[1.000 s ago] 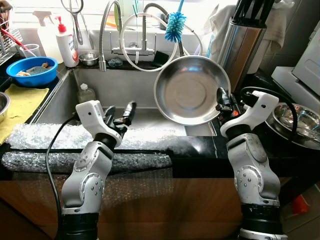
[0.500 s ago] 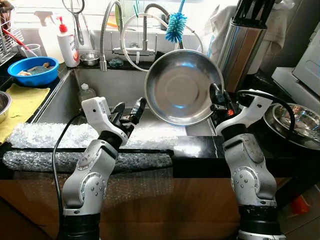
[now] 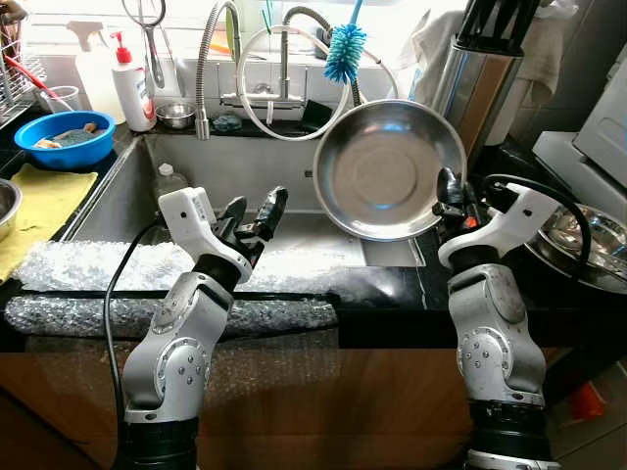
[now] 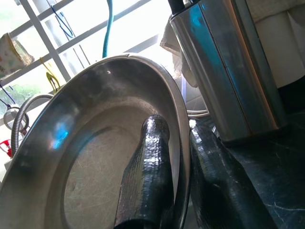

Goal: Kitchen organization

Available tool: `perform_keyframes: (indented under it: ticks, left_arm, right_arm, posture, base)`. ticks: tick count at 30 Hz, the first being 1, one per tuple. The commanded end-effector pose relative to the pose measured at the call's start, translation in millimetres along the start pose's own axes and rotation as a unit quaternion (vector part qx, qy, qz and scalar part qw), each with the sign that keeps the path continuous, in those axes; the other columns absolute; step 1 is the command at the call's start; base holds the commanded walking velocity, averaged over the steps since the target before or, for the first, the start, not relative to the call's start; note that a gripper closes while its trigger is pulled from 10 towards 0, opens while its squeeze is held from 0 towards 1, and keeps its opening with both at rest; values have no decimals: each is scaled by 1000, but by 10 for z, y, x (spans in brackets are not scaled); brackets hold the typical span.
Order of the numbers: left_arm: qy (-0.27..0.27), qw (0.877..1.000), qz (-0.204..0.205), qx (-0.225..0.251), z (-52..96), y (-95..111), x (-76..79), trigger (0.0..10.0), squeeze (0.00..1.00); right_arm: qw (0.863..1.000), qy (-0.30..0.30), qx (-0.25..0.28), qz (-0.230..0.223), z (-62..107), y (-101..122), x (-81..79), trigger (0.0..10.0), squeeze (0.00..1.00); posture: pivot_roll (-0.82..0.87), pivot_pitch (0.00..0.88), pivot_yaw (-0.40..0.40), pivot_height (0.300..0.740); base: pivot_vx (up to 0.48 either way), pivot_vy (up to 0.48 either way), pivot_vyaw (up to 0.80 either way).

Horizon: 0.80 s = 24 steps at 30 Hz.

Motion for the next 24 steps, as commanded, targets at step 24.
perform_keyframes:
  ticks: [24]
  left_arm:
    - [-76,994,-58,-52,-2,-127,300,10000,0]
  right_arm:
    - [995,92,-37,-23,-6,-180,-400,10000,0]
  posture:
    - [-73,0,-74,740]
  base:
    - [0,0,0]
Point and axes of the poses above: a point about 5 cm out from each wrist's last joint towards the gripper, its own z axis pointing back from the gripper into the wrist, its own y axis along the axis of the wrist's last joint, x = y × z, the point moved 5 cm from there along -z, pointing out of the wrist towards the gripper, and after that the axes turned 13 degrees about -z, right-handed, at the moved point
